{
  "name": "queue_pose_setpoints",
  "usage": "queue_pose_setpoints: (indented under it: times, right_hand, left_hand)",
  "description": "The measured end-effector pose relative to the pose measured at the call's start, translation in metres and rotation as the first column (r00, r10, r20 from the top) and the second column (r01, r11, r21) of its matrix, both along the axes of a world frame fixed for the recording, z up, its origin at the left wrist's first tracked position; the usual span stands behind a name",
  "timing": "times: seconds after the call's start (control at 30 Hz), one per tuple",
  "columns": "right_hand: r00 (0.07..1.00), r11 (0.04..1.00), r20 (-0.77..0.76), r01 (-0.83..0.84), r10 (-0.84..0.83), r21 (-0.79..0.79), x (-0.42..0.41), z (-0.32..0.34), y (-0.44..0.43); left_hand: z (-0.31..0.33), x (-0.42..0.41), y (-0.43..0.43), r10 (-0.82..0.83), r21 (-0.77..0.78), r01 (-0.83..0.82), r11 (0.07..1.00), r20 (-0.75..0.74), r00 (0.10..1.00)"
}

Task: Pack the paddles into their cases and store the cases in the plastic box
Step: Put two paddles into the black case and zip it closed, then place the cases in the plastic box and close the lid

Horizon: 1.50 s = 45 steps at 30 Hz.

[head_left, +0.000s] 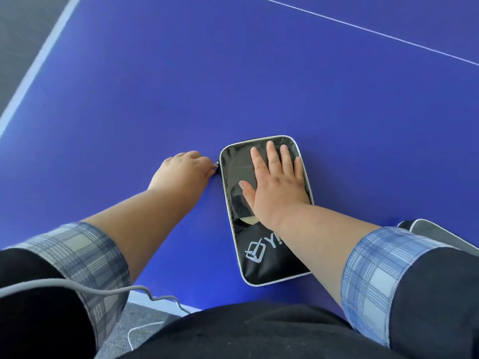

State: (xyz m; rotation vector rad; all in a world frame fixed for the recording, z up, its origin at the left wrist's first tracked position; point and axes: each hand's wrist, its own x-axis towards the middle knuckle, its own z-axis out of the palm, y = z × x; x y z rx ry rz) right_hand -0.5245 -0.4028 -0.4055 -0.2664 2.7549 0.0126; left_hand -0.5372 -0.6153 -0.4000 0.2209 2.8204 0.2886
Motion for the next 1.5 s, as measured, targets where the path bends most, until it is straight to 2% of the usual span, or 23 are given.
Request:
queue_pose_setpoints:
  times: [0.07, 0.1, 0.13, 0.17, 0.2, 0.23, 0.27, 0.3, 0.33, 0.37, 0.43, 0.57, 0.63, 0.73, 0.8, 0.87, 0.93, 1.07, 1.13, 1.2, 1.3, 1.4, 1.5]
  right_hand:
    - [0.999, 0.999, 0.042, -0.006, 0.007, -0.04, -0.005, 0.003, 0.002]
    - [0.998, 0.996, 0.061, 0.0, 0.005, -0.09, -0.006, 0.008, 0.005]
    - [0.998, 0.987, 0.06, 0.021, -0.012, -0.161, -0.006, 0.015, 0.01]
    - [0.998, 0.968, 0.03, 0.069, -0.064, -0.241, -0.002, 0.021, 0.017]
    - [0.986, 0.938, -0.009, 0.155, -0.166, -0.311, 0.004, 0.026, 0.025]
    - [0.951, 0.887, -0.013, 0.283, -0.309, -0.365, 0.014, 0.032, 0.035]
    - [0.889, 0.806, 0.049, 0.435, -0.455, -0.402, 0.026, 0.036, 0.046]
    - [0.812, 0.705, 0.161, 0.571, -0.561, -0.42, 0.04, 0.04, 0.054]
    - [0.739, 0.615, 0.286, 0.67, -0.61, -0.416, 0.054, 0.042, 0.06]
    - [0.697, 0.57, 0.375, 0.716, -0.611, -0.403, 0.066, 0.044, 0.065]
    - [0.669, 0.533, 0.466, 0.743, -0.579, -0.405, 0.081, 0.045, 0.071]
    - [0.566, 0.348, 0.657, 0.825, -0.498, -0.446, 0.092, 0.049, 0.085]
    - [0.532, 0.226, 0.71, 0.844, -0.462, -0.486, 0.098, 0.05, 0.093]
    - [0.517, 0.113, 0.723, 0.841, -0.459, -0.53, 0.114, 0.052, 0.102]
    - [0.487, 0.003, 0.726, 0.832, -0.486, -0.555, 0.128, 0.055, 0.105]
    - [0.444, -0.136, 0.739, 0.805, -0.507, -0.577, 0.142, 0.059, 0.108]
    - [0.431, -0.22, 0.738, 0.767, -0.519, -0.603, 0.154, 0.064, 0.113]
    - [0.43, -0.304, 0.714, 0.694, -0.552, -0.653, 0.182, 0.076, 0.122]
    - [0.418, -0.344, 0.704, 0.657, -0.575, -0.671, 0.197, 0.083, 0.127]
    - [0.386, -0.432, 0.728, 0.613, -0.567, -0.662, 0.212, 0.089, 0.135]
    - [0.303, -0.606, 0.818, 0.557, -0.49, -0.568, 0.234, 0.096, 0.148]
    - [0.222, -0.815, 0.91, 0.406, -0.35, -0.413, 0.255, 0.099, 0.163]
    - [0.249, -0.907, 0.942, 0.3, -0.225, -0.296, 0.267, 0.104, 0.175]
  left_hand:
    - [0.002, 0.003, 0.003, 0.05, -0.01, -0.049, 0.999, 0.066, 0.997]
    - [0.004, 0.004, 0.005, 0.133, 0.025, -0.136, 0.99, 0.105, 0.986]
    - [0.009, 0.005, 0.008, 0.277, 0.082, -0.291, 0.953, 0.147, 0.949]
    - [0.013, 0.006, 0.013, 0.459, 0.155, -0.494, 0.856, 0.213, 0.862]
    - [0.02, 0.008, 0.02, 0.626, 0.232, -0.698, 0.677, 0.317, 0.712]
    - [0.026, 0.013, 0.027, 0.703, 0.282, -0.836, 0.471, 0.452, 0.548]
    - [0.03, 0.02, 0.034, 0.688, 0.301, -0.902, 0.31, 0.583, 0.431]
    - [0.031, 0.029, 0.042, 0.628, 0.296, -0.925, 0.237, 0.68, 0.378]
    - [0.032, 0.04, 0.049, 0.551, 0.281, -0.932, 0.229, 0.751, 0.363]
    - [0.031, 0.051, 0.056, 0.487, 0.269, -0.932, 0.244, 0.797, 0.357]
    - [0.028, 0.065, 0.068, 0.403, 0.273, -0.919, 0.285, 0.835, 0.373]
    - [0.026, 0.074, 0.071, 0.389, 0.318, -0.882, 0.348, 0.807, 0.444]
    - [0.029, 0.073, 0.069, 0.368, 0.334, -0.863, 0.379, 0.801, 0.472]
    - [0.041, 0.073, 0.074, 0.29, 0.364, -0.829, 0.425, 0.813, 0.505]
    - [0.05, 0.075, 0.081, 0.207, 0.395, -0.809, 0.434, 0.831, 0.517]
    - [0.057, 0.079, 0.089, 0.13, 0.414, -0.814, 0.408, 0.856, 0.501]
    - [0.064, 0.083, 0.1, 0.083, 0.405, -0.836, 0.369, 0.882, 0.464]
    - [0.079, 0.089, 0.134, 0.064, 0.379, -0.871, 0.311, 0.906, 0.418]
    - [0.085, 0.091, 0.152, 0.079, 0.396, -0.868, 0.299, 0.897, 0.436]
    - [0.089, 0.096, 0.169, 0.069, 0.415, -0.857, 0.307, 0.888, 0.455]
    - [0.096, 0.105, 0.193, 0.057, 0.43, -0.854, 0.293, 0.884, 0.464]
    - [0.101, 0.12, 0.226, 0.057, 0.459, -0.87, 0.18, 0.878, 0.475]
    - [0.108, 0.14, 0.266, -0.021, 0.485, -0.872, 0.064, 0.874, 0.485]
